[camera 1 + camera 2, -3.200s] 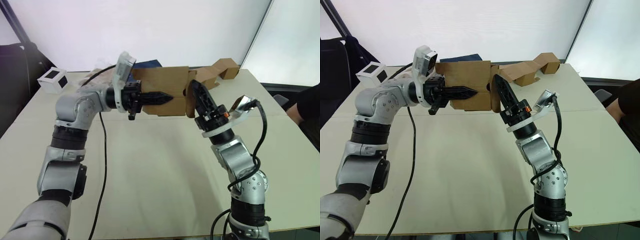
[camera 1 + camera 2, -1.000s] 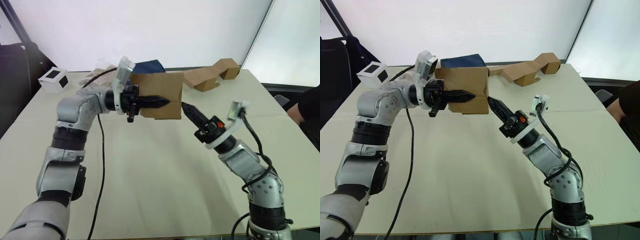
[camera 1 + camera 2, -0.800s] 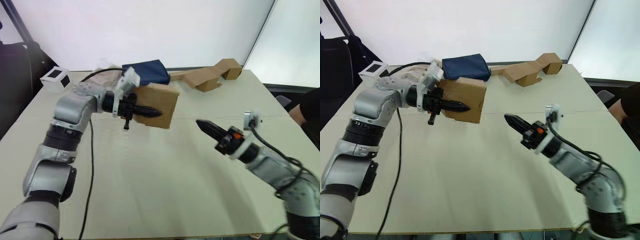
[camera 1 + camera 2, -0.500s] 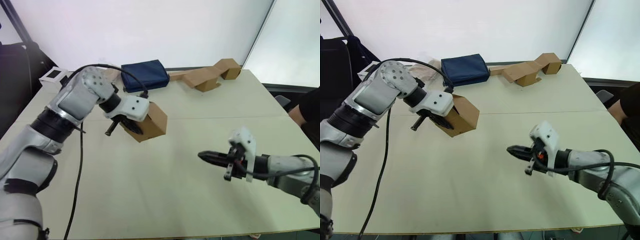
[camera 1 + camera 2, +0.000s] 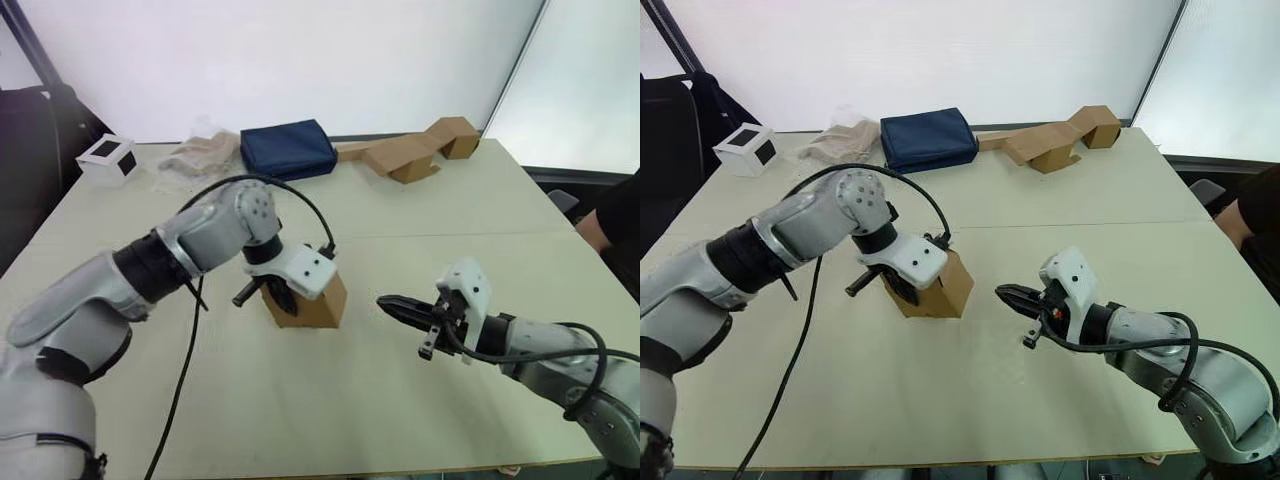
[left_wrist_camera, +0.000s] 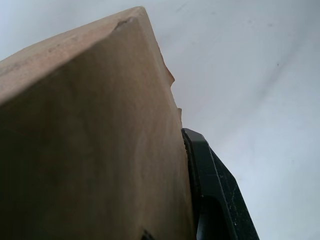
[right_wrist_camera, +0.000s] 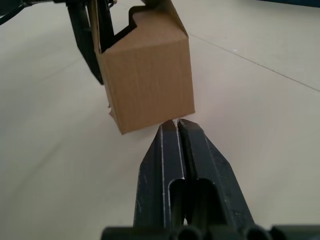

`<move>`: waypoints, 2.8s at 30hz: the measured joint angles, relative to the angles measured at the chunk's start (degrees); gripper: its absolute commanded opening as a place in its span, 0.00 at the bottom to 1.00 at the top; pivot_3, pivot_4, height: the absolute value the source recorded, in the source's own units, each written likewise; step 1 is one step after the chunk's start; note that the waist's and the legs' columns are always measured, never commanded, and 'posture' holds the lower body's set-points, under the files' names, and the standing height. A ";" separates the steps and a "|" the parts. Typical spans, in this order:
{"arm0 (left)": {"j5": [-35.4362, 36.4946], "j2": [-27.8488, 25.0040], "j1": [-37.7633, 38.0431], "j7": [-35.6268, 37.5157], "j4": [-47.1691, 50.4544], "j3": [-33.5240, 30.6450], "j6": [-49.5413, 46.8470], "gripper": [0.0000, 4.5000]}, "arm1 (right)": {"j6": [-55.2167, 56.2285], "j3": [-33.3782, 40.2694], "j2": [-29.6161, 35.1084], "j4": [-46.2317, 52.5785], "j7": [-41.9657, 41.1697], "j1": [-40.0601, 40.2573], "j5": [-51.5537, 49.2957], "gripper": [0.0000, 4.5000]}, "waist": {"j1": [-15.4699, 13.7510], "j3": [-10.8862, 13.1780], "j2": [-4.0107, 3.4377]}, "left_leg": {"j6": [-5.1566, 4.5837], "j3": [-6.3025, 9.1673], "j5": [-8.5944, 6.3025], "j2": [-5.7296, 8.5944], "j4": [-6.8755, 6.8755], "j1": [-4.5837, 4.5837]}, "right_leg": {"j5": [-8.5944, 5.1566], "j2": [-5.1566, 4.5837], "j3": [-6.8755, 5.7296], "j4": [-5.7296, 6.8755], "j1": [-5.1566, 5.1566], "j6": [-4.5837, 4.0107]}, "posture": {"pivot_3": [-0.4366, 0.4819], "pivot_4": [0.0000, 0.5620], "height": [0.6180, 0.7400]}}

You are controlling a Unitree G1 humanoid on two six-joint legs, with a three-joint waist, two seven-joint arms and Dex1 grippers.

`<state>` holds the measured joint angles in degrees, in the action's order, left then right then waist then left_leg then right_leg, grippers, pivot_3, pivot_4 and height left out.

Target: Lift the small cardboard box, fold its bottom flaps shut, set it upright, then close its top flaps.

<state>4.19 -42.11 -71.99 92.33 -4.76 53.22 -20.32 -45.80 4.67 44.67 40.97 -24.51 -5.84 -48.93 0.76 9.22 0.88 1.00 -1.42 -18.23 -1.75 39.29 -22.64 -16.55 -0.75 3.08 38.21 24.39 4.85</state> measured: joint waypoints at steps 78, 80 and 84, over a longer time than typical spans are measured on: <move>20.39 6.86 54.26 -43.62 16.80 -43.79 -25.45 0.01 | 8.55 -15.10 -8.98 -22.66 -18.55 -4.92 28.50 0.00 | 0.04 -0.09 -0.07 | 0.08 -0.09 0.04 -0.04 0.01 0.20 | 0.01 -0.28 0.02 0.25 -0.06 0.02 | 0.48 0.27 1.00; 21.57 6.40 54.20 -42.37 15.95 -45.49 -25.50 0.01 | 8.05 -13.30 -7.76 -22.10 -18.87 -5.66 28.01 0.00 | 0.03 -0.09 -0.08 | 0.08 -0.08 0.04 -0.05 0.01 0.20 | 0.01 -0.28 0.01 0.25 -0.06 0.02 | 0.48 0.27 1.00; 25.04 5.88 49.35 -39.28 9.15 -49.94 -26.37 0.01 | 4.46 -8.07 -4.06 -19.27 -21.30 -8.77 23.82 0.00 | -0.03 -0.08 -0.07 | 0.08 -0.07 0.04 -0.03 0.02 0.19 | 0.01 -0.27 -0.03 0.24 -0.06 0.02 | 0.48 0.27 1.00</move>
<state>29.23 -36.24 -22.64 53.05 4.39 3.28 -46.69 -41.34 -3.39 40.61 21.70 -45.81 -14.61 -25.11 0.73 9.13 0.81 1.07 -1.49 -18.19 -1.78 39.30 -22.45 -16.54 -1.01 3.06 38.45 24.33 4.87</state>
